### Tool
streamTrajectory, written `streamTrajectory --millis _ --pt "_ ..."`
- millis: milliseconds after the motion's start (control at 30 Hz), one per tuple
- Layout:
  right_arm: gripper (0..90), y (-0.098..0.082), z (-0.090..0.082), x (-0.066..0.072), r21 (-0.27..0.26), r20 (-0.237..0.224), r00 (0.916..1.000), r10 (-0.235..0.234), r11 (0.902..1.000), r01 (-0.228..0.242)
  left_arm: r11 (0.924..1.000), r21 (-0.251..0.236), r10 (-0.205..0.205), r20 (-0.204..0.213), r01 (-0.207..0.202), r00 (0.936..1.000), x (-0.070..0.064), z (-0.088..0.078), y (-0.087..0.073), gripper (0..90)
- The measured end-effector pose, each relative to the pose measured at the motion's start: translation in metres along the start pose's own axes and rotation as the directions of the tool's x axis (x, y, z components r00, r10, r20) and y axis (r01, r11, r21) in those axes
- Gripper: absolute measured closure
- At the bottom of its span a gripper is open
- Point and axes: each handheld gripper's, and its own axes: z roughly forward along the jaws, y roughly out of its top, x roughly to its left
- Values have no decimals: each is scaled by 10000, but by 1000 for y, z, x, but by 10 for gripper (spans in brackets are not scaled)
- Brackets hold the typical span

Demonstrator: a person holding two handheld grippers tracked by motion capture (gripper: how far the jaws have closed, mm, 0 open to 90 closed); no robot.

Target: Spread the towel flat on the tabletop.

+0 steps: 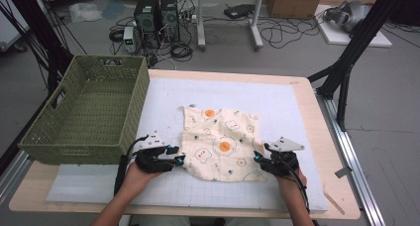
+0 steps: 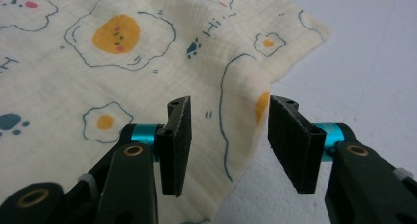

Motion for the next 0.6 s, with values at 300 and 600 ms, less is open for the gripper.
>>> streamTrajectory --millis 300,600 --pt "490 -1 5 2 180 -286 9996 -22 9998 27 9868 1133 1256 -843 -1158 9885 -9 32 10 885" --pt "479 -2 6 1 171 -373 9993 -15 9999 21 9907 953 1032 -582 -973 9930 -9 34 14 697"
